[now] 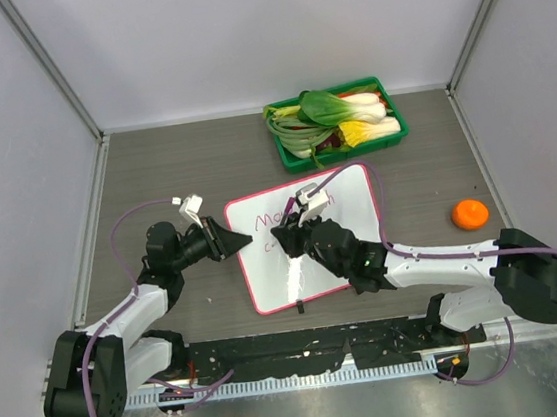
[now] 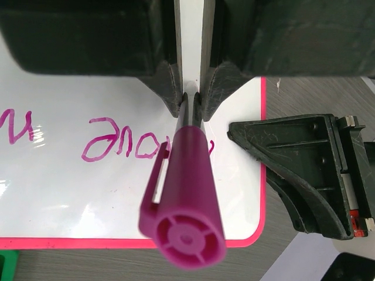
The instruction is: Write a sentence on the whiteboard
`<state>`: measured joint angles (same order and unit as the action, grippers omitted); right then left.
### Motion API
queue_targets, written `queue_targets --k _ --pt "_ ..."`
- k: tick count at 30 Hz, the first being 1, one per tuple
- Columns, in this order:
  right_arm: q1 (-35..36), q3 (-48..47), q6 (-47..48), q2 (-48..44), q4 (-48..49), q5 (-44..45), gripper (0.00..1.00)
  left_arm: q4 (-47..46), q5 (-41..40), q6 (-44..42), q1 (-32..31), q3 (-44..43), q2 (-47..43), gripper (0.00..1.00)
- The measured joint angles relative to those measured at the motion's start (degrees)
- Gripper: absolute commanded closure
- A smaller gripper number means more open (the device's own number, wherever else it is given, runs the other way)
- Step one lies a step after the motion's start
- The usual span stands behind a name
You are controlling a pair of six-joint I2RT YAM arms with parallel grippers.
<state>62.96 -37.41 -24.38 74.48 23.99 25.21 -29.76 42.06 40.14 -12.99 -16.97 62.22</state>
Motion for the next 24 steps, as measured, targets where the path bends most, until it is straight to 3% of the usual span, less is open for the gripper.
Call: queue_targets --k 24 --pt "0.1 1.1 -0.9 -1.9 -2.2 2.1 0.99 0.0 0.0 0.0 0.0 0.0 0.0 1.00"
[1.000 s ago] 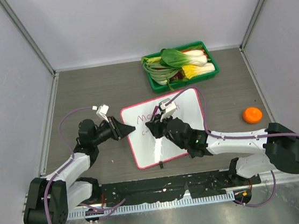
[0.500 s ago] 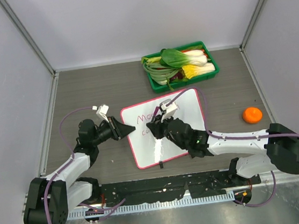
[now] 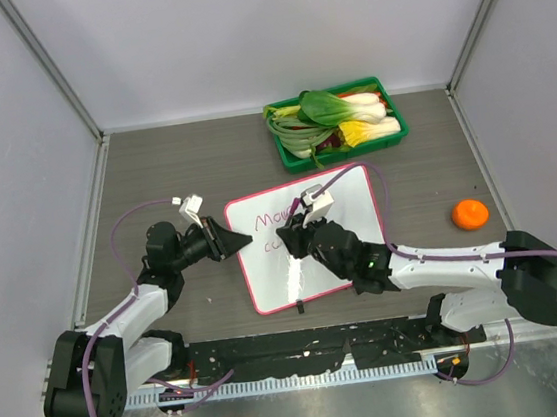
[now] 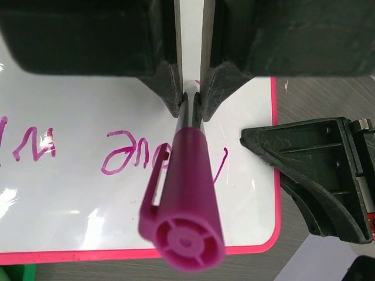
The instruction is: Write a sentence on the whiteboard
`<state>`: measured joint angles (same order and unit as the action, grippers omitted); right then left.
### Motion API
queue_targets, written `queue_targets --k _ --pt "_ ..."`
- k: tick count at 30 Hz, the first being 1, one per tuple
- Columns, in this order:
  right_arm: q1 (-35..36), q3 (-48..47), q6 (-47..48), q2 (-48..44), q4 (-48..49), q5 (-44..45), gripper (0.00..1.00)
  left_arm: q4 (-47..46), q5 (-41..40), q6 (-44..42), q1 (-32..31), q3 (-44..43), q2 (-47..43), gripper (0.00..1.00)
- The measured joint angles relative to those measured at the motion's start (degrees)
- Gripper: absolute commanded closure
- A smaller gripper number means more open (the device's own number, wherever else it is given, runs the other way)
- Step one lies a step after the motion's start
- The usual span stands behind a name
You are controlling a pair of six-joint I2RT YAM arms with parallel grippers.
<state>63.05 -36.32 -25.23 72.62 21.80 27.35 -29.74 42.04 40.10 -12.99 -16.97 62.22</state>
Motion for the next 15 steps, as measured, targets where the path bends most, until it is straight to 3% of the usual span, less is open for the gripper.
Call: queue_targets --k 15 --pt "-0.4 -3.1 1.1 1.4 -0.5 1.9 0.99 0.0 0.0 0.0 0.0 0.0 0.0 1.00"
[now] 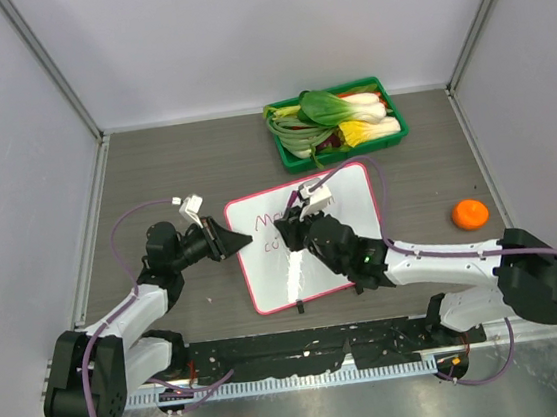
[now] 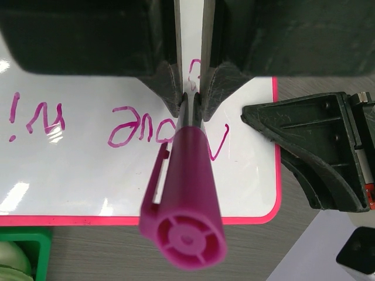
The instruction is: Write a sentence on the whiteboard
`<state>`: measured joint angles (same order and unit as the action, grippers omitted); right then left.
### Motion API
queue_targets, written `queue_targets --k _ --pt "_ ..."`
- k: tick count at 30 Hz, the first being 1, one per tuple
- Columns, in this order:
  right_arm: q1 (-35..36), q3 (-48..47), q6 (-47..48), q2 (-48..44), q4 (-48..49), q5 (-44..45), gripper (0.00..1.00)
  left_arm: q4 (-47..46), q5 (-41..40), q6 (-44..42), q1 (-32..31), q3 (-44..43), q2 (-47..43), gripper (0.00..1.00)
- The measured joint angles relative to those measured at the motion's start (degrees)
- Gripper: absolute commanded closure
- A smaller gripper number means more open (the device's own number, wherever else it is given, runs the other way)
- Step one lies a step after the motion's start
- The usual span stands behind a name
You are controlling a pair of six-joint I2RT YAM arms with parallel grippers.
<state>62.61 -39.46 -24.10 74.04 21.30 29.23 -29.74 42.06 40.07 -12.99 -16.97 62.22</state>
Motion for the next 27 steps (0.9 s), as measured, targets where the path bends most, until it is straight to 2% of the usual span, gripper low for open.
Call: queue_targets --k 15,27 --pt "-0.1 0.2 -0.5 0.1 -0.4 -3.0 1.00 0.0 0.0 0.0 0.0 0.0 0.0 1.00" --pt "-0.5 2.3 -0.4 -5.8 0.7 -2.7 0.99 0.0 0.0 0.0 0.0 0.0 0.0 1.00"
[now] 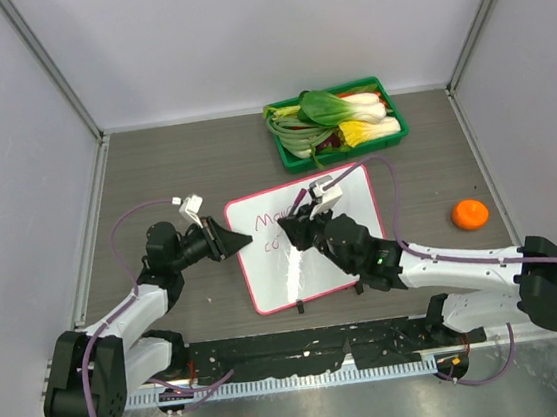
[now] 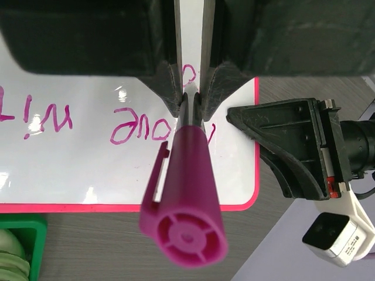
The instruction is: Write a sentence on the whiteboard
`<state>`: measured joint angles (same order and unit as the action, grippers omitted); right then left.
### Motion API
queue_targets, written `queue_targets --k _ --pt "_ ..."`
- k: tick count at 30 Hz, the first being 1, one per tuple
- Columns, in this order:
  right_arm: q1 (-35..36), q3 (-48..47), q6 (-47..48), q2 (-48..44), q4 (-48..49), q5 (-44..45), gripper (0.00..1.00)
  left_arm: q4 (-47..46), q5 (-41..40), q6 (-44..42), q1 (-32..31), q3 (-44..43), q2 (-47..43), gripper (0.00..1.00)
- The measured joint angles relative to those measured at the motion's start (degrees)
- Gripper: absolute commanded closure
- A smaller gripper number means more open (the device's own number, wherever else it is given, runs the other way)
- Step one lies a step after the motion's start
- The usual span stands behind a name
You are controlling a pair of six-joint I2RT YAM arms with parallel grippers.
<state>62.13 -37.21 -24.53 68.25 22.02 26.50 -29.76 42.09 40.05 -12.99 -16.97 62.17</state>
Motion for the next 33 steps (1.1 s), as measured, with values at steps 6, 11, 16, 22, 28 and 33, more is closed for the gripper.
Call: queue_targets --k 6,11,16,22,28,33 --pt "-0.4 0.7 0.0 1.2 0.7 0.7 0.99 0.0 0.0 0.0 0.0 0.0 0.0 1.00" --pt "-0.5 2.8 -0.4 2.6 2.3 1.2 0.99 0.0 0.0 0.0 0.0 0.0 0.0 1.00" --pt "-0.5 2.9 -0.9 2.8 3.3 1.3 0.99 0.0 0.0 0.0 0.0 0.0 -0.1 1.00" --pt "-0.5 3.3 -1.1 2.8 3.7 1.6 0.99 0.1 0.0 0.0 0.0 0.0 -0.1 1.00" --pt "-0.5 3.3 -1.1 2.8 3.9 2.3 0.99 0.1 0.0 0.0 0.0 0.0 -0.1 1.00" --pt "-0.5 3.3 -1.1 2.9 4.3 3.1 0.99 0.1 0.0 0.0 0.0 0.0 -0.1 1.00"
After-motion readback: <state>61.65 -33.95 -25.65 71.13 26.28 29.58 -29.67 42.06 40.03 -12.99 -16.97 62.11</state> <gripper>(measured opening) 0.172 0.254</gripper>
